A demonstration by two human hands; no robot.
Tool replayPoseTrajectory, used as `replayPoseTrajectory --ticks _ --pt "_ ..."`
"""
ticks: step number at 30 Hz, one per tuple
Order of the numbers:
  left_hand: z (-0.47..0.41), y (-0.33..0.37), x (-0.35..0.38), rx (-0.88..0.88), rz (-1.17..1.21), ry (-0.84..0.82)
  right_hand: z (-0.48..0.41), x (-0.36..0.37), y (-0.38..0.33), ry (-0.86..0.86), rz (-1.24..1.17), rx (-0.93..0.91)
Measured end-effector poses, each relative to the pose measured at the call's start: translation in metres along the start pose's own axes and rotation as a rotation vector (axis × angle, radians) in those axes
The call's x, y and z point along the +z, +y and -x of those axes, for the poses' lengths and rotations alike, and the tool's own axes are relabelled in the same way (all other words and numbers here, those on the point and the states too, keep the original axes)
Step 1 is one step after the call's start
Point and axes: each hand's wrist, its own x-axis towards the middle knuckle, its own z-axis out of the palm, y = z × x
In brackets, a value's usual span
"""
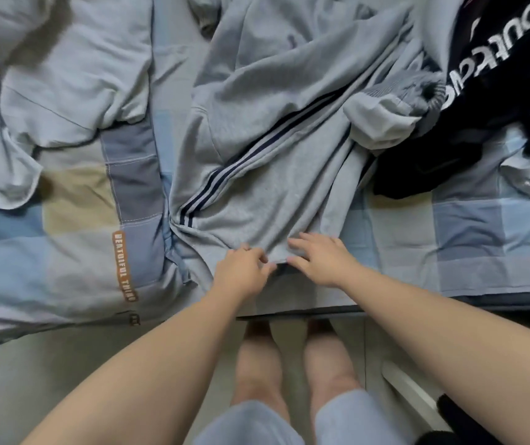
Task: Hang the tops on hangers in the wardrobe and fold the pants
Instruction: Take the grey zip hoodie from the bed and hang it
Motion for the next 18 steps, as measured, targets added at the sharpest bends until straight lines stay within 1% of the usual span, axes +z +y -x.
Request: replayPoseTrajectory --ticks 1,2,6,7,9,11,12,14,16,17,18 --pt "-0.012 0.006 -0.010 0.026 -0.028 0.033 -0.005 -0.013 0.006 0.045 -0.028 -0.007" --pt "-0.027 0.012 -0.021 0.059 -0.077 0.107 -0.013 -0.029 0.012 0.127 -0.039 -0.010" --pt "-0.106 0.048 -0.076 0.264 -0.230 0.505 -0.065 -0.105 0.045 0.545 0.005 -0.012" --pt "-0.128 0.061 -0.090 0.309 -0.251 0.578 -0.080 -0.126 0.053 0.625 0.021 0.000" --pt "-0.174 0.089 -0.117 0.357 -0.286 0.670 -0.112 -0.165 0.070 0.733 0.058 0.030" --pt "-0.218 0.118 -0.146 0.351 -0.317 0.691 -0.146 -0.198 0.086 0.791 0.109 0.041" --pt "-0.240 0.130 -0.159 0.334 -0.320 0.681 -0.163 -0.214 0.092 0.792 0.119 0.047" --pt "-0.282 0.147 -0.179 0.266 -0.284 0.618 -0.201 -0.241 0.104 0.748 0.092 0.089" --pt "-0.317 0.153 -0.186 0.207 -0.189 0.560 -0.237 -0.260 0.118 0.683 0.032 0.185" --pt "-0.330 0.152 -0.184 0.193 -0.160 0.580 -0.252 -0.266 0.125 0.662 0.003 0.230" --pt "-0.342 0.150 -0.182 0.190 -0.148 0.641 -0.265 -0.270 0.133 0.668 -0.015 0.258"
